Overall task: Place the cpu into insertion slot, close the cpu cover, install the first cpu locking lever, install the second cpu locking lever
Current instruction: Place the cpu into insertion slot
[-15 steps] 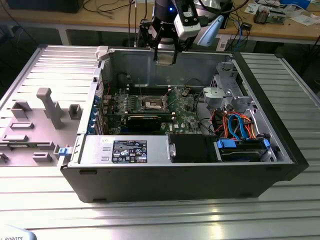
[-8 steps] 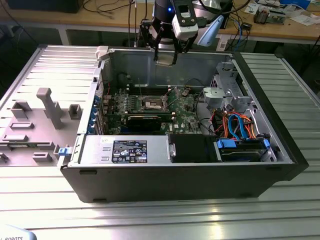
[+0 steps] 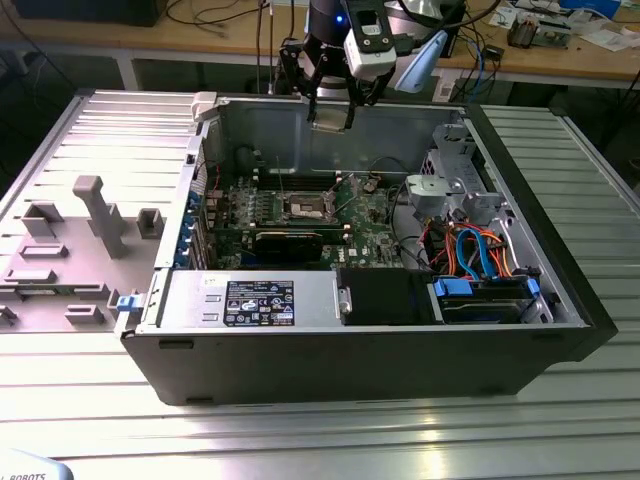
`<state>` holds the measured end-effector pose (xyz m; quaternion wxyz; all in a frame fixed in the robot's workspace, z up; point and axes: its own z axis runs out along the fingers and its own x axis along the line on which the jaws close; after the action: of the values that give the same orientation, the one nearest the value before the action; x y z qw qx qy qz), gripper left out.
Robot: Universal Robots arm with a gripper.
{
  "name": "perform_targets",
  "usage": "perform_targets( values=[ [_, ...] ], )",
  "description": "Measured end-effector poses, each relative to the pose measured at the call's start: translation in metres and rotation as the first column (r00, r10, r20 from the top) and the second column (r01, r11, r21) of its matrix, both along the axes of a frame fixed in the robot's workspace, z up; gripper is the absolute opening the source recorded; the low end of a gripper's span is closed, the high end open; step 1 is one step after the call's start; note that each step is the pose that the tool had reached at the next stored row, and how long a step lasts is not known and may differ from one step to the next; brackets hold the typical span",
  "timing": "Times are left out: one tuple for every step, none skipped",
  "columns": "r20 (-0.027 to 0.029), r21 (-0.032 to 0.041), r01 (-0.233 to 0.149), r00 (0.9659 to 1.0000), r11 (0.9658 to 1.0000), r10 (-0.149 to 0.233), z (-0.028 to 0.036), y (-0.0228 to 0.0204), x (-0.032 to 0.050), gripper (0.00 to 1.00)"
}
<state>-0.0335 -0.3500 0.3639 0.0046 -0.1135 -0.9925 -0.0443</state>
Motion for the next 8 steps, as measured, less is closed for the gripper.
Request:
perform_targets(
  values=[
    [0.0001,0.0,0.0,1.0,1.0,0.0,0.0,0.0,0.0,0.54],
    [0.0001,0.0,0.0,1.0,1.0,0.0,0.0,0.0,0.0,0.54],
    [0.0,0.0,0.002,1.0,1.0,-0.002,0.0,0.0,0.0,0.54],
    [0.0001,0.0001,0.015,0.9999,0.9999,-0.015,-0.0001,0.0,0.0,0.54],
    [0.0,-0.0001,0.038,0.9993,0.9993,-0.038,-0.0002,0.0,0.0,0.54],
    [-0.0001,-0.0003,0.055,0.9985,0.9985,-0.055,-0.0003,0.0,0.0,0.54],
    [0.0,-0.0003,0.069,0.9976,0.9976,-0.069,-0.0004,0.0,0.0,0.54],
    [0.0,-0.0004,0.086,0.9963,0.9963,-0.086,-0.0005,0.0,0.0,0.54]
  ],
)
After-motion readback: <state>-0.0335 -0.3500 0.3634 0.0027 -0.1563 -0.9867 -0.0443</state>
